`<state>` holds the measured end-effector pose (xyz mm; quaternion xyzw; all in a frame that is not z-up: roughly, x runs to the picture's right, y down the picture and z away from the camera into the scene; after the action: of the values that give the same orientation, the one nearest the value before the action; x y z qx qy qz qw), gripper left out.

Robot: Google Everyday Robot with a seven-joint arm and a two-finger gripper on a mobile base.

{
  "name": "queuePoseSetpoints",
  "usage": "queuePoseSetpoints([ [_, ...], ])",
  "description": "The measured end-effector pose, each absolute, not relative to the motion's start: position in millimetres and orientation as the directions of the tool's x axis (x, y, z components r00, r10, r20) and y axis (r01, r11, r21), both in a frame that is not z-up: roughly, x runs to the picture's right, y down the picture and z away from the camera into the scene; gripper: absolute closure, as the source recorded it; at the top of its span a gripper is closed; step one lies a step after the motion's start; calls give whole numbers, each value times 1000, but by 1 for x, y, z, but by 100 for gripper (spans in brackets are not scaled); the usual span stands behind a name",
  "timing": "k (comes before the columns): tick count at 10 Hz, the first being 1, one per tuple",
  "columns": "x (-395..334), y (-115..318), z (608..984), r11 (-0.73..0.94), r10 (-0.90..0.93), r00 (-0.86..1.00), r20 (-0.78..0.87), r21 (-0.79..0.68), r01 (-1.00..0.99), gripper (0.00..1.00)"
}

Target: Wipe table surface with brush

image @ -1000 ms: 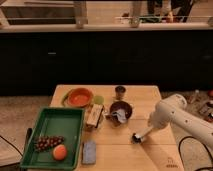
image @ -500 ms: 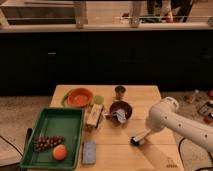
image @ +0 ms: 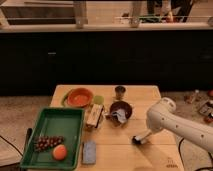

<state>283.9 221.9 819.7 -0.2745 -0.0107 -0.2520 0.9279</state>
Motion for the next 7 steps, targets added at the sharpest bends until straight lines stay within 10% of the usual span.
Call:
queuePoseSetpoints([
  [7,304,183,836,756,-448,891,68,-503,419,100],
])
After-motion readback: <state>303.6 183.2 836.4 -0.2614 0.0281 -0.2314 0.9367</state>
